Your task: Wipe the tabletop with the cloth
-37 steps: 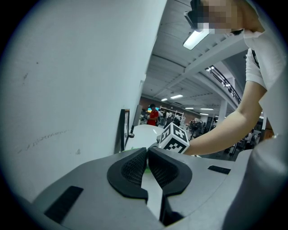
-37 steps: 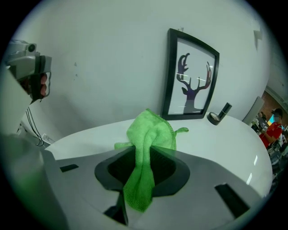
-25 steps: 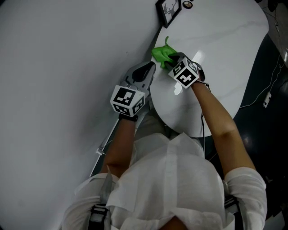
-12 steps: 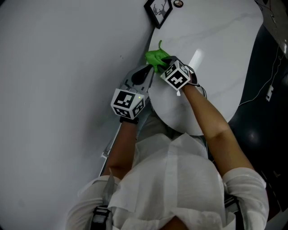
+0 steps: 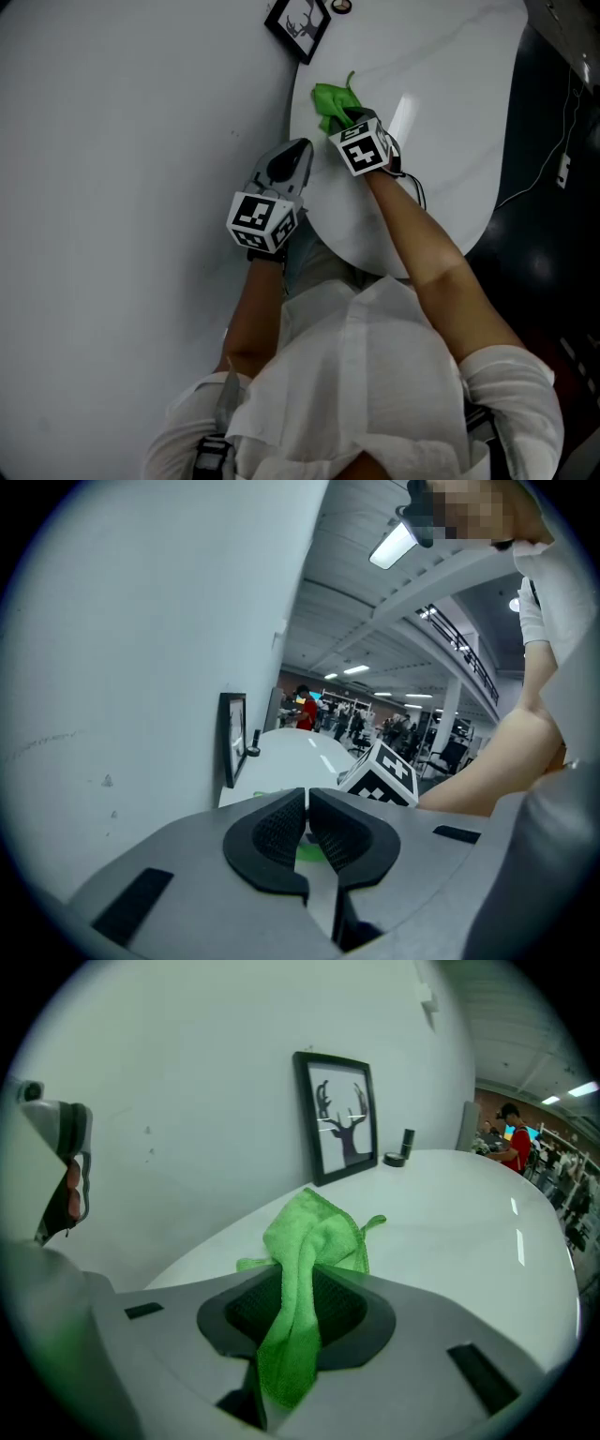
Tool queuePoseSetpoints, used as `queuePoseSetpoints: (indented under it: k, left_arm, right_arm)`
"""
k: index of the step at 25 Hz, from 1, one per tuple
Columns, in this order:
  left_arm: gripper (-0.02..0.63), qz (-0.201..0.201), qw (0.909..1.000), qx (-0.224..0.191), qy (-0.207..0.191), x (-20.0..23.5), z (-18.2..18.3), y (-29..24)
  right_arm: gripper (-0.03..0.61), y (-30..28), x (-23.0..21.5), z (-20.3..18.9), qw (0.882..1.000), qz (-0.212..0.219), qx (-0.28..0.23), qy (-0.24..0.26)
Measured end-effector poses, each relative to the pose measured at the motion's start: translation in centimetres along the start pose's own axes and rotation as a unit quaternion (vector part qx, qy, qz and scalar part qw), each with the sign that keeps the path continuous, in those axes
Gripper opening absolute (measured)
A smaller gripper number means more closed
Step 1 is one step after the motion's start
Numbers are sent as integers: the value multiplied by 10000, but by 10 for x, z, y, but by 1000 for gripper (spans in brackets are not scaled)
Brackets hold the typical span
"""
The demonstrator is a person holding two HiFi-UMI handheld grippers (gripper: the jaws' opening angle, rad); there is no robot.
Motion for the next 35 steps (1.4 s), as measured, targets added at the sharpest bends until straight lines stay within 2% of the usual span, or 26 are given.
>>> queuePoseSetpoints:
  k: [5, 11, 20, 27, 35]
  left_arm:
    - [26, -190, 9998, 53, -90, -12, 1, -15]
    - [26, -410, 9988, 129, -218, -33, 2, -31]
    - [26, -623, 9972, 196, -359, -59, 8, -45]
    - [26, -686, 9966, 184, -415, -69, 10, -53]
    - [26, -703, 9964, 176, -435, -71, 11, -53]
  right_arm:
    - [84, 39, -43, -31, 9966, -503, -102, -641]
    - [84, 91, -88, -80, 9886, -1030, -184, -1081]
    - [84, 181, -140, -161, 9665, -1785, -186, -1835]
    - [84, 237, -157, -220, 9431, -2324, -218, -2369]
    - [84, 263, -147, -251, 9258, -2650, -174, -2688]
Point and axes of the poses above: the fingertips, and each gripper's own axes: y backward along the fingers, x to its left, z out of its top, the point moved 6 cm from there along y, backward along the fingers, and after that the axes turned 13 degrees about z, right-handed, at the moved point
